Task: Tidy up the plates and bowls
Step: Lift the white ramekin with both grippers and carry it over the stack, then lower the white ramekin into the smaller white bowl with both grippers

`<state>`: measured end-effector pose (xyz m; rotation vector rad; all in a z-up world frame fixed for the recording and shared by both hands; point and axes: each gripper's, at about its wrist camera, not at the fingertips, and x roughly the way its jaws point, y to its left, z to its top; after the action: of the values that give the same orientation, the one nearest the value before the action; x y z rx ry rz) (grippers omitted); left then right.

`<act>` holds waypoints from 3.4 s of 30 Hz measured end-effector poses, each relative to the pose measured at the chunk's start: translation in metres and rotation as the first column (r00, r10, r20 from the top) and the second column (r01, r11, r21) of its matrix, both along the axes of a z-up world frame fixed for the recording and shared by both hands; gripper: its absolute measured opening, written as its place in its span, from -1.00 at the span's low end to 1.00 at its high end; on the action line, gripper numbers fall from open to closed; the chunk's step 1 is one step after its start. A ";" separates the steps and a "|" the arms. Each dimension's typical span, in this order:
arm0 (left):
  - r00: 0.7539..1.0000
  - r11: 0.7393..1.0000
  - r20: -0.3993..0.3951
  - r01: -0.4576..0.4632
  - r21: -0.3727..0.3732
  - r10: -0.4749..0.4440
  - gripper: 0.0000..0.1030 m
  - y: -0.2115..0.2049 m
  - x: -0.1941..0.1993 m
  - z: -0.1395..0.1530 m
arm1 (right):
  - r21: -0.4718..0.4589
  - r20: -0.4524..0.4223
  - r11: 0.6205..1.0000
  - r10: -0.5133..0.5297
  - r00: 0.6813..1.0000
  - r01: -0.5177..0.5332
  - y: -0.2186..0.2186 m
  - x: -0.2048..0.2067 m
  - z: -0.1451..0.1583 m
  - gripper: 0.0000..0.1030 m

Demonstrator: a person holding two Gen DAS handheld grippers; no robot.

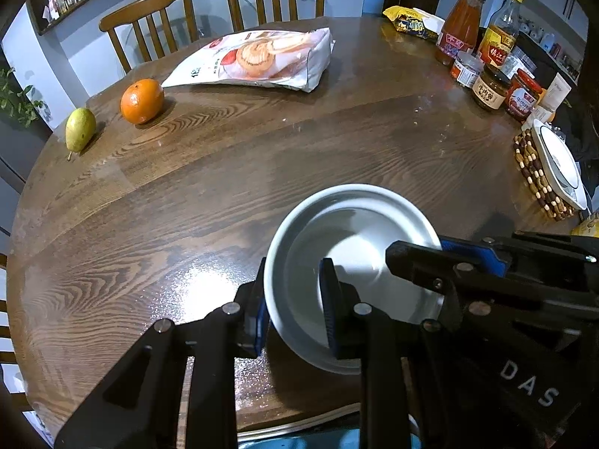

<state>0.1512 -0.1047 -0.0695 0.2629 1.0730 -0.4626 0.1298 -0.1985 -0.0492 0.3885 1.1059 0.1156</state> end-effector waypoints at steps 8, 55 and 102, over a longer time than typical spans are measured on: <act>0.999 1.000 0.037 0.010 -0.005 -0.010 -0.58 -0.001 -0.010 0.015 | -0.006 0.045 1.000 -0.009 0.999 0.009 0.000 -0.012 0.014 -0.75; 0.987 0.992 0.102 0.123 -0.002 -0.122 -0.58 -0.051 -0.136 0.048 | -0.023 0.123 0.995 -0.091 0.988 0.094 -0.047 -0.151 0.049 -0.76; 0.990 0.989 -0.013 0.139 0.040 -0.139 -0.58 -0.064 -0.144 0.005 | 0.000 0.013 0.996 -0.094 0.995 0.094 -0.053 -0.162 0.008 -0.76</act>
<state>0.0071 -0.1685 -0.0641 0.3738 1.0794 -0.5674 -0.0319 -0.2516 -0.0416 0.4382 1.0734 0.0344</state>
